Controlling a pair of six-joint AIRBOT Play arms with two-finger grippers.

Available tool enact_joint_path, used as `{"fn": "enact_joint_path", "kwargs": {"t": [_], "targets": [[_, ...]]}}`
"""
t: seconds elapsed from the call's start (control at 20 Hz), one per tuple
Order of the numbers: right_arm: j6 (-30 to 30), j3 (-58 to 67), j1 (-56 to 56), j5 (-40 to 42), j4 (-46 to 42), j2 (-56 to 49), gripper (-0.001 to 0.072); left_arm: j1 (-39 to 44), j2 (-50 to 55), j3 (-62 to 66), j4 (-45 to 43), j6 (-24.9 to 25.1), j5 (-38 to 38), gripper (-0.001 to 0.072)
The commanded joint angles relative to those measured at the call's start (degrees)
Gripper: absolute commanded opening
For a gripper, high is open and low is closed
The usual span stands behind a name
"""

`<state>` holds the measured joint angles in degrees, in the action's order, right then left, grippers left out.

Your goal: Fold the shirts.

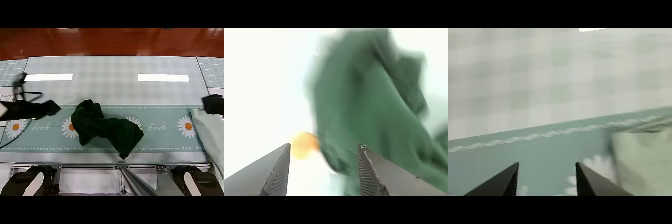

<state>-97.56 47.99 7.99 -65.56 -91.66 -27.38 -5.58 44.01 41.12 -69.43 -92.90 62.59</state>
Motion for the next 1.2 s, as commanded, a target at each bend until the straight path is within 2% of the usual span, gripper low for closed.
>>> {"fn": "enact_joint_path", "kwargs": {"t": [0.0, 0.1, 0.15, 0.25, 0.3, 0.45, 0.65, 0.7, 0.75, 0.8, 1.0, 1.15], "targets": [[0.1, -3.7, 12.6, -6.2, -4.4, -0.1, 0.0409, -16.4, -3.5, -2.4, 12.0, 5.8, 4.5, 0.0507], [4.0, -13.6, 15.1, -2.2, 11.2, -0.1, 0.0409, -18.1, -0.6, -12.2, 29.8, 16.1, 7.3, 0.0507], [7.3, -18.0, 15.1, -0.3, 19.6, -0.1, 0.0409, -18.0, 2.2, -16.3, 37.9, 22.9, 9.1, 0.0507], [13.6, -23.5, 15.1, -0.2, 32.0, -1.1, 0.0409, -17.9, 9.1, -19.4, 43.7, 29.9, 13.2, 0.0507], [15.8, -24.7, 15.1, -0.9, 34.7, -2.1, 0.0409, -18.0, 12.2, -19.3, 43.7, 31.5, 13.9, 0.0507], [17.4, -25.0, 15.1, -2.1, 34.4, -3.7, 0.0408, -17.3, 18.5, -18.3, 46.4, 35.3, 13.1, 0.0507], [17.5, -25.0, 15.1, -2.7, 34.1, -3.7, 0.0408, -10.0, 21.6, -16.7, 46.6, 35.5, 6.5, 0.0504], [17.5, -25.0, 15.1, -3.4, 34.1, -3.7, 0.0408, -7.9, 21.9, -15.7, 46.5, 36.2, 5.5, 0.0387], [17.6, -25.0, 15.1, -4.2, 34.1, -3.7, 0.0408, -6.8, 22.2, -14.5, 46.5, 37.5, 5.4, 0.0057], [18.0, -25.2, 15.0, -5.4, 34.1, -3.7, 0.0408, -6.4, 22.4, -13.0, 46.5, 38.1, 5.2, 0.0021], [16.8, -30.5, 8.6, -8.5, 37.7, -3.7, 0.0408, -7.0, 22.4, -7.2, 46.3, 38.1, 7.1, 0.0021], [13.3, -32.4, -1.6, -5.4, 43.9, -4.3, 0.0408, -7.0, 22.5, -6.3, 46.3, 38.1, 7.5, 0.0021]]}}
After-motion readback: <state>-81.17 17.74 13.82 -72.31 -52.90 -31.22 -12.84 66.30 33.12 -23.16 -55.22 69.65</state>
